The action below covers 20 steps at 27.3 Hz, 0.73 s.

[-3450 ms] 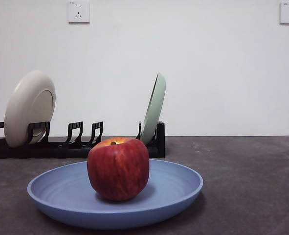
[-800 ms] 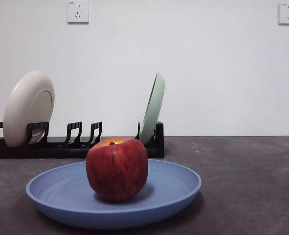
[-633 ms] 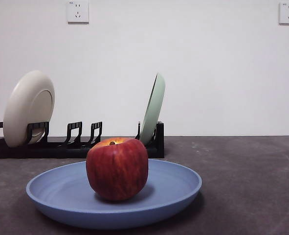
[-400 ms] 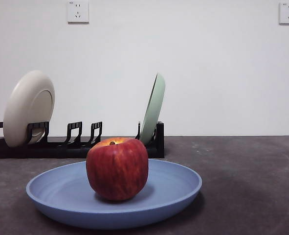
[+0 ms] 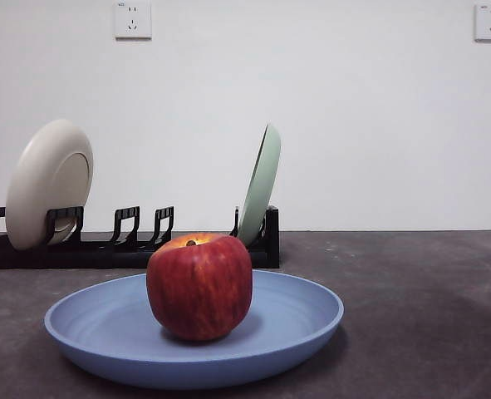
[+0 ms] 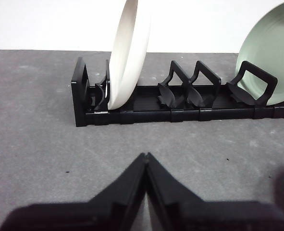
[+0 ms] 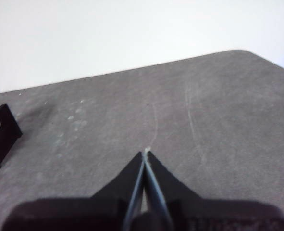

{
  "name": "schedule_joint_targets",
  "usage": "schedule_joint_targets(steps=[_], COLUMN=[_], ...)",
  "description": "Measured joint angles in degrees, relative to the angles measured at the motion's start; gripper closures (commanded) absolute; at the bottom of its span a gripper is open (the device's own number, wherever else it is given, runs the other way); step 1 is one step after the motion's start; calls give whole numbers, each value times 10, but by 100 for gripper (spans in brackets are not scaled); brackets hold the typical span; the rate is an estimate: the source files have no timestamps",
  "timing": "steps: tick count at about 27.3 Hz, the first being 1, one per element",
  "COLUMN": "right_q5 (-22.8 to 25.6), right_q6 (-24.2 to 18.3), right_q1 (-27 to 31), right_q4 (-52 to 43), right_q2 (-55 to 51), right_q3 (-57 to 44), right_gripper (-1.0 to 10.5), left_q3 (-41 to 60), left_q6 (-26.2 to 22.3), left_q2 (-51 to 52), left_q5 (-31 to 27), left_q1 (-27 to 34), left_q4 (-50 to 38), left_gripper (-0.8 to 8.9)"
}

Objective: Take the blue plate from the plate rack,put the plate on the table,take the apple from the table,put the apple in the plate

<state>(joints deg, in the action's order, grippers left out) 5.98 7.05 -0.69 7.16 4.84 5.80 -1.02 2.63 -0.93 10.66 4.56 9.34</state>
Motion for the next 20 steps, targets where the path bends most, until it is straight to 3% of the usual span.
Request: schedule_joint_targets(steps=[6,12,20], right_q5=[-7,-75,-75], right_q6=[-20,-64,-97], right_q1=[15,30,30], right_q4=[-10,-1,36], right_q2=[-37,-42,-42], right_q3=[-36,-45,-45], right_gripper=[946,946,946], left_q3=[0,0,0], left_q6=[0,0,0], left_q2=[0,0,-1], left_q5=[0,0,0], left_q1=[0,0,0], left_q4=[0,0,0], left_gripper=[817,817,817])
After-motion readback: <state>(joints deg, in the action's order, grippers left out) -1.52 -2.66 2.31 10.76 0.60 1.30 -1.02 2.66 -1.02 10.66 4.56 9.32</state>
